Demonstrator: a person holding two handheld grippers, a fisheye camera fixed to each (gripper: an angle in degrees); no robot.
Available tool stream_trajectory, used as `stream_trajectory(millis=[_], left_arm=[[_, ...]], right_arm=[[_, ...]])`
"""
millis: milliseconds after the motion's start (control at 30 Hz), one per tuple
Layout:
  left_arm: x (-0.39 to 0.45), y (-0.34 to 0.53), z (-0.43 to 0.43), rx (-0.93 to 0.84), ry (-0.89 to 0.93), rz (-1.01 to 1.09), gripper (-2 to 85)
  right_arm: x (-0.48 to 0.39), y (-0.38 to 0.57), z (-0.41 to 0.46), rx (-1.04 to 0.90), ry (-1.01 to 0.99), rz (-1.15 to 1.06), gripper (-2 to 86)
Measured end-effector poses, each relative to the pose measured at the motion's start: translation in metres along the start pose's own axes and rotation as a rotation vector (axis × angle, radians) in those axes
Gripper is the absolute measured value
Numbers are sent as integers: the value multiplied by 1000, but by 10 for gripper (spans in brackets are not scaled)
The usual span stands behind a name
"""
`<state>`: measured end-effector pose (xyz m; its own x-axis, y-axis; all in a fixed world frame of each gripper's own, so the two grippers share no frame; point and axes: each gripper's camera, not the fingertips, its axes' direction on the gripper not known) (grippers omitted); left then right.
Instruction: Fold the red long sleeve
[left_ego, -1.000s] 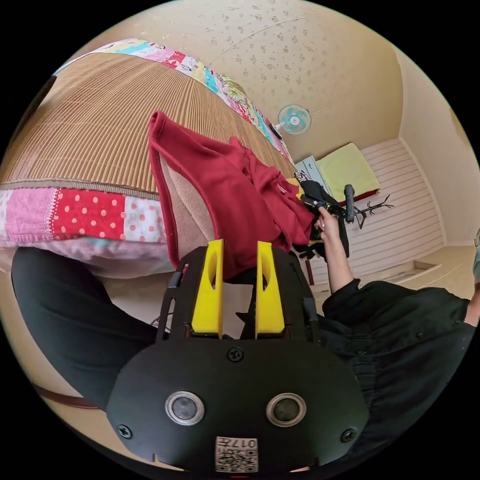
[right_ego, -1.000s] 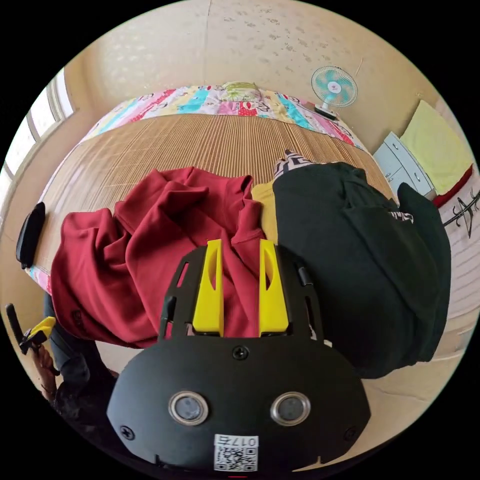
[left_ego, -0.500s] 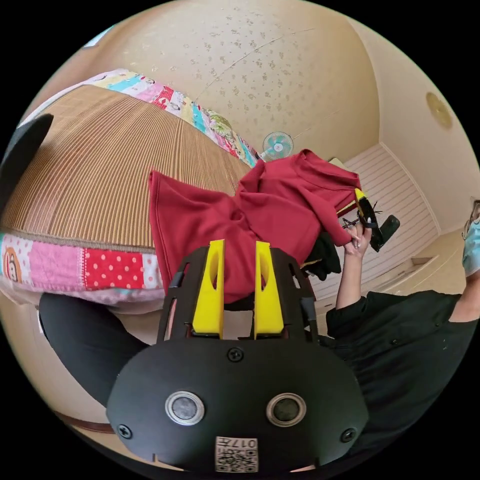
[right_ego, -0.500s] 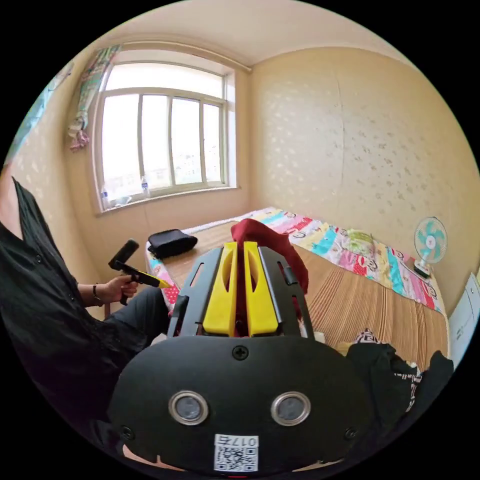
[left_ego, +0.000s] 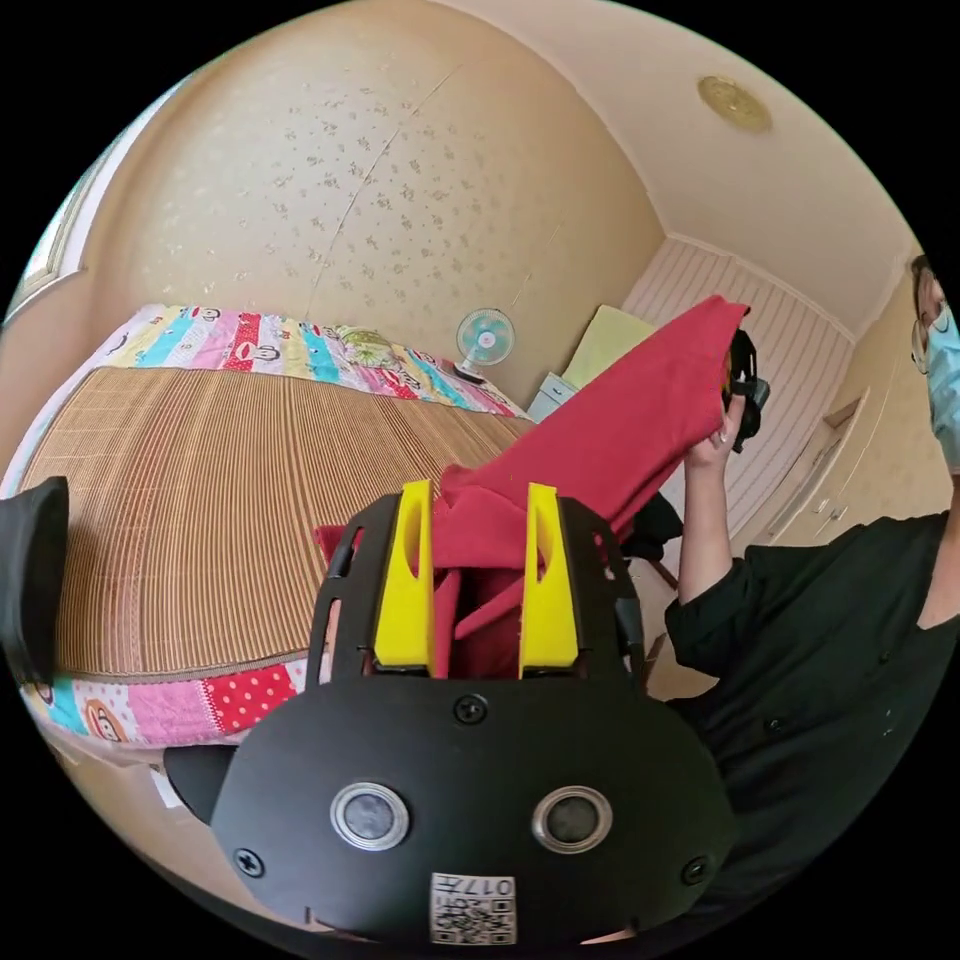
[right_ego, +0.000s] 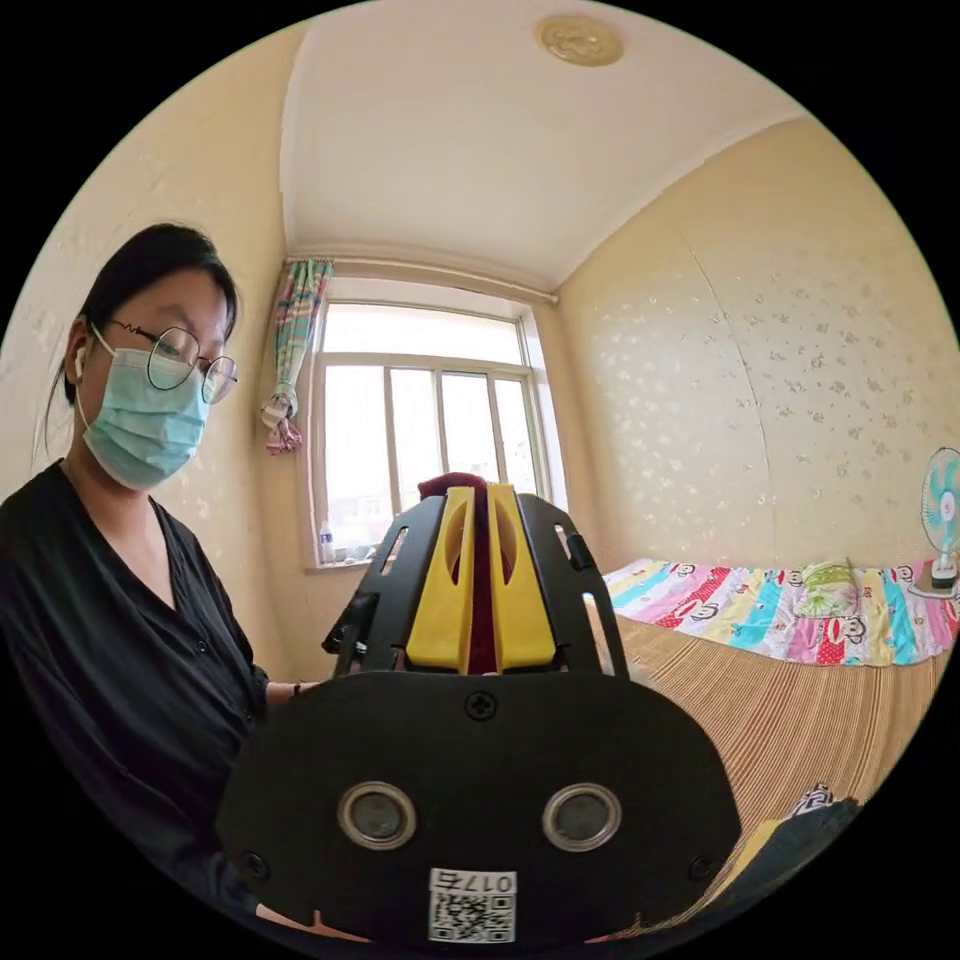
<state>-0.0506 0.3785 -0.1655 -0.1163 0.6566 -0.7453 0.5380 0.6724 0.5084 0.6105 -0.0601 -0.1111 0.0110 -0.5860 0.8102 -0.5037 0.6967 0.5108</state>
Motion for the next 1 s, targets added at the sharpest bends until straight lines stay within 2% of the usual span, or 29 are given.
stream_trajectory(millis=[167, 233, 300, 333, 433, 467, 500, 600, 700, 800, 833, 1000], left_arm=[[41, 13, 9, 33, 284, 113, 159], [64, 16, 16, 2, 322, 166, 166], [98, 21, 20, -22, 336, 214, 181], [106, 22, 19, -18, 323, 219, 180], [134, 29, 25, -57, 62, 178, 163], [139, 29, 32, -97, -32, 186, 133], [140, 31, 32, -93, -44, 210, 100], [125, 29, -2, 27, 149, 249, 40], [113, 15, -67, 188, 289, 318, 25], [119, -6, -114, 247, 340, 412, 15], [119, -11, -121, 259, 353, 403, 14], [78, -55, -152, 439, 643, 319, 8]], right_arm=[[-8, -18, -3, 22, -55, -34, 15], [-13, -23, -4, 28, -61, -50, 15], [-18, -29, -1, 14, 27, -59, 15], [-19, -30, 0, 9, 49, -60, 16], [-18, -33, 1, 13, 20, -55, 17], [-15, -32, -1, 31, -9, -49, 18], [-12, -31, -4, 51, -28, -50, 18], [7, -30, -17, 85, -7, -4, 22], [40, -24, -39, 108, -22, 57, 25], [70, -11, -61, 116, -27, 121, 26], [74, -8, -61, 112, -28, 132, 27], [98, 33, -57, 72, -39, 188, 28]])
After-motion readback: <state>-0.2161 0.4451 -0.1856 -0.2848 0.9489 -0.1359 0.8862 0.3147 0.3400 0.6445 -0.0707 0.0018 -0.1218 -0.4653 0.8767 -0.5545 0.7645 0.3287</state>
